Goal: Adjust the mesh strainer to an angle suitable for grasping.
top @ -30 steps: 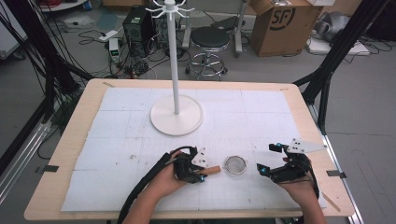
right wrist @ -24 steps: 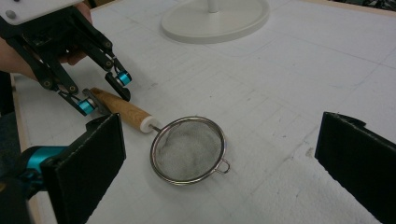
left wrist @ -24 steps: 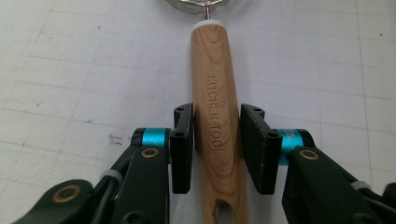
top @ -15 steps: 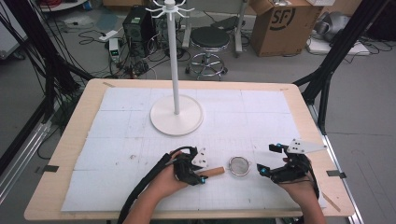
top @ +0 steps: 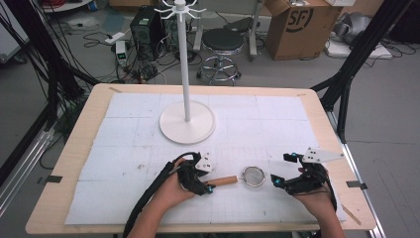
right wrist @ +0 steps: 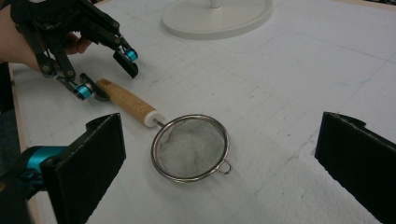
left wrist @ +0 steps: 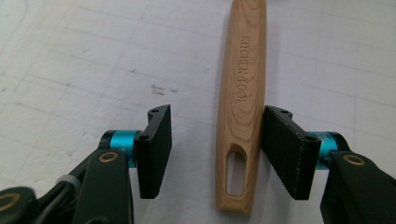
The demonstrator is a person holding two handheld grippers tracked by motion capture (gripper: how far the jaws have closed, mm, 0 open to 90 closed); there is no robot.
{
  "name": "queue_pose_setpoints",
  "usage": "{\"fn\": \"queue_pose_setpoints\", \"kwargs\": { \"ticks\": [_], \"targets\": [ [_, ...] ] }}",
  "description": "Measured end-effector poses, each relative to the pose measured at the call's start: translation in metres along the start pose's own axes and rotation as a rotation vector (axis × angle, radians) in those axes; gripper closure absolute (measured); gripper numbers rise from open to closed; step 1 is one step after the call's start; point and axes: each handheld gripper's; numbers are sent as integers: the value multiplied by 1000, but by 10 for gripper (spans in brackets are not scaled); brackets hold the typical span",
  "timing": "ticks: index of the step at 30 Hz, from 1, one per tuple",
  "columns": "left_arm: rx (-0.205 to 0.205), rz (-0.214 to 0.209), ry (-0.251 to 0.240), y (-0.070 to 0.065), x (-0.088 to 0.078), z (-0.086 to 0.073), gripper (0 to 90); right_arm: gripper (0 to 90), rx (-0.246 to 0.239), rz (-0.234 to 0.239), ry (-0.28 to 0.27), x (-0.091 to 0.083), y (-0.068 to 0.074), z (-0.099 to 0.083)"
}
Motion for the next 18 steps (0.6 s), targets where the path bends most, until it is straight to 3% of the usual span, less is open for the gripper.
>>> {"fn": "queue_pose_setpoints", "kwargs": {
  "ticks": [3,14,18],
  "targets": [
    [-30,11,-10,5,0,-1,426,6,5,1,0,-1,0,0],
    [-80,5,-41,21,2,-4,399,6,8,-1,1,-1,-1,-1],
    [-106,25,-55,25,1,-5,340,5,9,1,0,-1,-1,-1]
  ]
}}
Point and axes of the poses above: each handheld gripper's, and its own axes: x roughly forward along the jaws, z roughly out of its top, y roughly to its left, and after that the axes turned 5 degrees about -x, right-handed
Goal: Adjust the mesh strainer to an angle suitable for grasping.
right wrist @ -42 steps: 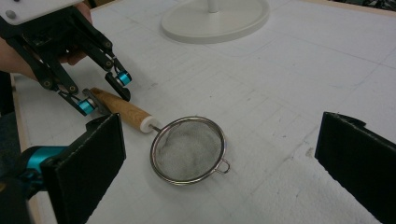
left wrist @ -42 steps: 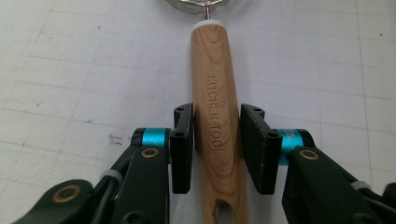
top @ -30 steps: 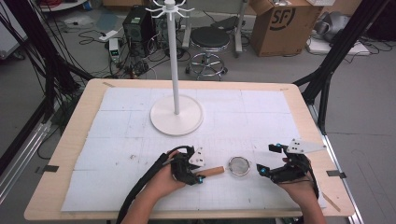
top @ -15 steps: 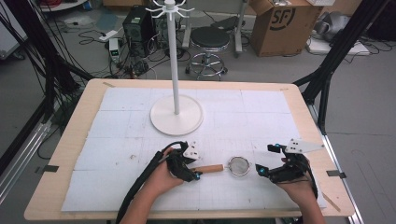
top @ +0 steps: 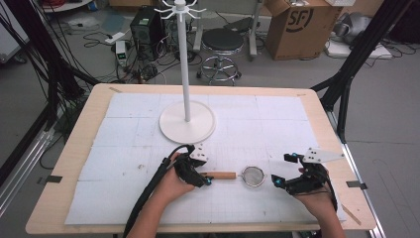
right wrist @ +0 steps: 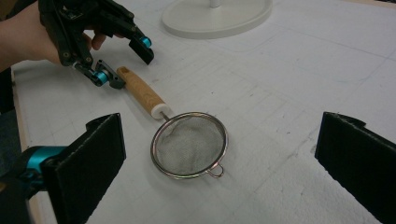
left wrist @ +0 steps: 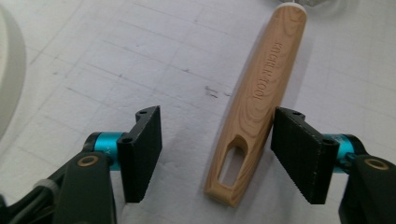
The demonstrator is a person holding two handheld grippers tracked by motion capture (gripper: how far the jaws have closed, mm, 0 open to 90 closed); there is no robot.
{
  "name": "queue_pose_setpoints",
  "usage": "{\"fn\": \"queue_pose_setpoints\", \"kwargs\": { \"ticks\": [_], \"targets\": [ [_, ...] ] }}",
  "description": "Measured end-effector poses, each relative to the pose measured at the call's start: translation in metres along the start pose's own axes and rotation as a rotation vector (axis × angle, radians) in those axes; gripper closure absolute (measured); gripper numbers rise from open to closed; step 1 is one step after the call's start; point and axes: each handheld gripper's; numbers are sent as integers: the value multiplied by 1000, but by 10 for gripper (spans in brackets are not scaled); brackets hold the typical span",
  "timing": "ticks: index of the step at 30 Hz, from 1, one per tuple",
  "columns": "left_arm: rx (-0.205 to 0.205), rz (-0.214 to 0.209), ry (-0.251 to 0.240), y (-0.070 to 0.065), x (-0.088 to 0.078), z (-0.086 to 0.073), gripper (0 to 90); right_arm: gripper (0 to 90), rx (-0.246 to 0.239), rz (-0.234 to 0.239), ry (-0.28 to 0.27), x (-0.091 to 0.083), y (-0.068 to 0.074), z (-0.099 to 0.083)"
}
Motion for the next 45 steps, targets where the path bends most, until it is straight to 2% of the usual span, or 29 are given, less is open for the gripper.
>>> {"fn": "queue_pose_setpoints", "kwargs": {
  "ticks": [10,15,18,23,29,34,37,45],
  "targets": [
    [-34,26,-37,7,-3,0,307,6,0,3,9,1,0,-1],
    [-43,24,-43,8,-2,-1,298,6,-2,2,9,1,0,-1],
    [-49,5,-70,8,-6,-1,279,6,-1,3,11,1,0,-1],
    [-85,-41,-101,9,-19,-4,247,6,-3,2,8,1,0,-1],
    [-91,-49,-113,8,-39,-10,167,5,-4,4,12,2,1,-1],
    [-102,-58,-160,8,-57,-20,98,5,-2,5,20,3,1,-1],
    [-101,-7,-208,8,-67,-26,36,6,-7,6,24,4,1,-1],
    [-125,3,-273,12,-89,-37,17,5,-13,6,41,8,2,-1]
  ]
}}
Point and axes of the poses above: each handheld gripper's, and its own axes: x roughly forward along the jaws, z roughly out of its top, y roughly to its left, and after that the axes turned 5 degrees about -x, right-handed
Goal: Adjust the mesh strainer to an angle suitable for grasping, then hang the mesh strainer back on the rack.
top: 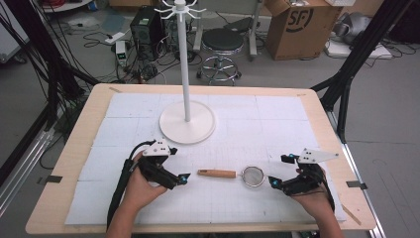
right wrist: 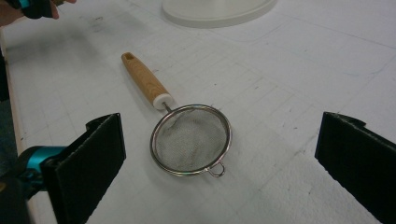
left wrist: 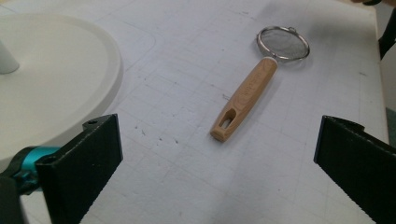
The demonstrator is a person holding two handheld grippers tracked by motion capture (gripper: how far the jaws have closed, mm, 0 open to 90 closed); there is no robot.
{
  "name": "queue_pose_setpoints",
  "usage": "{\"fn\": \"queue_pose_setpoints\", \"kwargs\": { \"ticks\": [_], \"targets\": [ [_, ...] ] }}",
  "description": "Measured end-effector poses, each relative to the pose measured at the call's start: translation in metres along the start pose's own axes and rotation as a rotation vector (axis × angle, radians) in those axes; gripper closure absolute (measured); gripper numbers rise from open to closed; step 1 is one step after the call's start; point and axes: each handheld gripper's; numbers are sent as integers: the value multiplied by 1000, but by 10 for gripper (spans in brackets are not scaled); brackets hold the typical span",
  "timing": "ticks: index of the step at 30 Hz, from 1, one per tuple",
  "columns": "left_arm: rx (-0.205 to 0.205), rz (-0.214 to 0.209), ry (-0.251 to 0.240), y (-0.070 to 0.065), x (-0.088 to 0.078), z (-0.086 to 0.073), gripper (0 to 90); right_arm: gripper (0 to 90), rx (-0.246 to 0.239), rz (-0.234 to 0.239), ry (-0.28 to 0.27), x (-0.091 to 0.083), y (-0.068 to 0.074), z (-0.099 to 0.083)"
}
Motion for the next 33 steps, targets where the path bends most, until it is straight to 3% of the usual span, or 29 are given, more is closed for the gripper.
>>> {"fn": "queue_pose_setpoints", "kwargs": {
  "ticks": [7,15,23,33],
  "targets": [
    [13,-8,-55,3,-23,-3,16,5,-2,7,4,3,1,1],
    [-6,34,-109,16,-50,-9,16,5,-6,2,10,4,1,1],
    [14,60,-110,15,-58,-6,16,5,-8,10,17,6,2,1],
    [1,73,-95,18,-54,-8,17,6,-27,7,11,10,5,12]
  ]
}}
Point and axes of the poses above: each handheld gripper's, and its own axes: x roughly forward along the jaws, z roughly out of its top, y roughly to its left, and after that the axes turned 5 degrees about -x, right-handed
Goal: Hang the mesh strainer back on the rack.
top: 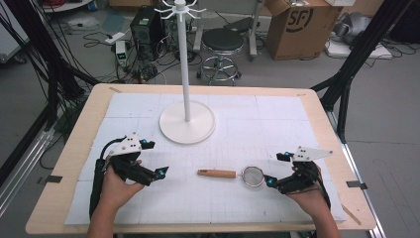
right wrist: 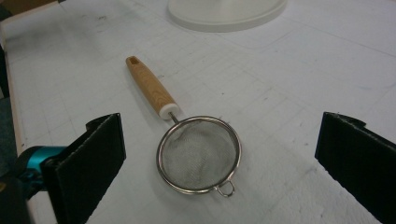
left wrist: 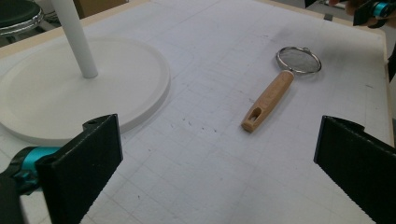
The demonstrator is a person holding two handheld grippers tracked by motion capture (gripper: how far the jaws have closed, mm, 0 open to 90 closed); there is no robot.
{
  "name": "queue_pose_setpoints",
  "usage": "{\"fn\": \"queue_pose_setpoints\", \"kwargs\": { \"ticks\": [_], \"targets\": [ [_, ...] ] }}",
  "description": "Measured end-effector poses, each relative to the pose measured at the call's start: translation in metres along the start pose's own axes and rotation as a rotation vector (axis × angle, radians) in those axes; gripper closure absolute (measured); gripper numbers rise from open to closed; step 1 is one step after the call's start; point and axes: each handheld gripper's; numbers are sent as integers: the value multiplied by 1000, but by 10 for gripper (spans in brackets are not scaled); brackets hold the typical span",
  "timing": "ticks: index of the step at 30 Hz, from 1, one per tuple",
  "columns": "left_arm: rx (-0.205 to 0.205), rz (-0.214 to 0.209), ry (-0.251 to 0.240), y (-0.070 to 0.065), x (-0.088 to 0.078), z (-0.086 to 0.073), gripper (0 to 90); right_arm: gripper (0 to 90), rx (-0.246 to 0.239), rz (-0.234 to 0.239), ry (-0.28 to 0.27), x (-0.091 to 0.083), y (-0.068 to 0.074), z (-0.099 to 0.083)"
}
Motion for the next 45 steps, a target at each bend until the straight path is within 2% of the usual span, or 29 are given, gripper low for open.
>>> {"fn": "queue_pose_setpoints", "kwargs": {
  "ticks": [5,12,19,20,24,27,36,45],
  "targets": [
    [13,-8,12,-4,2,2,16,6,-42,16,31,11,4,12],
    [15,-8,14,-5,3,2,16,5,-92,51,121,34,2,30],
    [21,-12,13,-6,3,2,16,8,-131,78,215,59,11,46],
    [17,-13,9,-6,3,2,17,44,-145,89,235,64,13,48],
    [18,-16,8,-6,3,2,16,67,-191,119,305,81,19,57],
    [21,-18,5,-6,2,2,17,148,-218,135,340,90,20,62],
    [23,-18,9,-5,2,2,17,160,-241,148,402,101,20,68],
    [25,-13,12,-6,3,2,17,254,-281,177,478,114,27,64]
  ]
}}
Point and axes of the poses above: each handheld gripper's, and its own axes: x roughly forward along the jaws, z roughly out of its top, y roughly to its left, and after that the axes turned 5 degrees about -x, right-handed
